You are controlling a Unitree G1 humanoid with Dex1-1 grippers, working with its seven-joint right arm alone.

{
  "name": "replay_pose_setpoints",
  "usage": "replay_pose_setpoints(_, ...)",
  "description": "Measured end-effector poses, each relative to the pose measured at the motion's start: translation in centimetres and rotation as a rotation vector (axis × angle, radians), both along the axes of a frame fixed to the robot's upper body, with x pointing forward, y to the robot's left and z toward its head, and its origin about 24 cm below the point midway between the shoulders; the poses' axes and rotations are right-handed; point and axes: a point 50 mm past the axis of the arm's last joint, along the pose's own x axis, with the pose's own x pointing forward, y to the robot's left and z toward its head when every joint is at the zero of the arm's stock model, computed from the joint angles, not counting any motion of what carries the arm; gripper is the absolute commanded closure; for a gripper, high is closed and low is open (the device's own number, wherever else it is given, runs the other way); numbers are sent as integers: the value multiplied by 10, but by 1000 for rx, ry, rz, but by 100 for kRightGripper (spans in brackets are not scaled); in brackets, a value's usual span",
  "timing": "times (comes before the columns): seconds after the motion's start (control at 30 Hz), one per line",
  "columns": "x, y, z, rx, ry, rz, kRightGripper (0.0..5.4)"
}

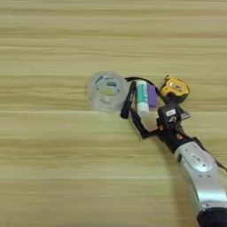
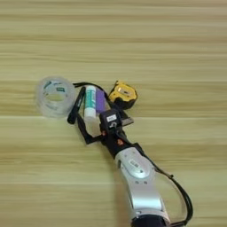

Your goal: Move the objects on the table

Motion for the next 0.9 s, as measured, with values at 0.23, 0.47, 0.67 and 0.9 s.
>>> replay_pose_setpoints(0.23,-5,0,-6,23,51,11,2)
replay_pose_setpoints(0.47,-12,1,-7,74,107,16,2)
replay_pose_setpoints(0.67,-17,2,-6,92,134,24,2)
replay_pose_setpoints(0.9,-18,1,-9,94,157,17,25)
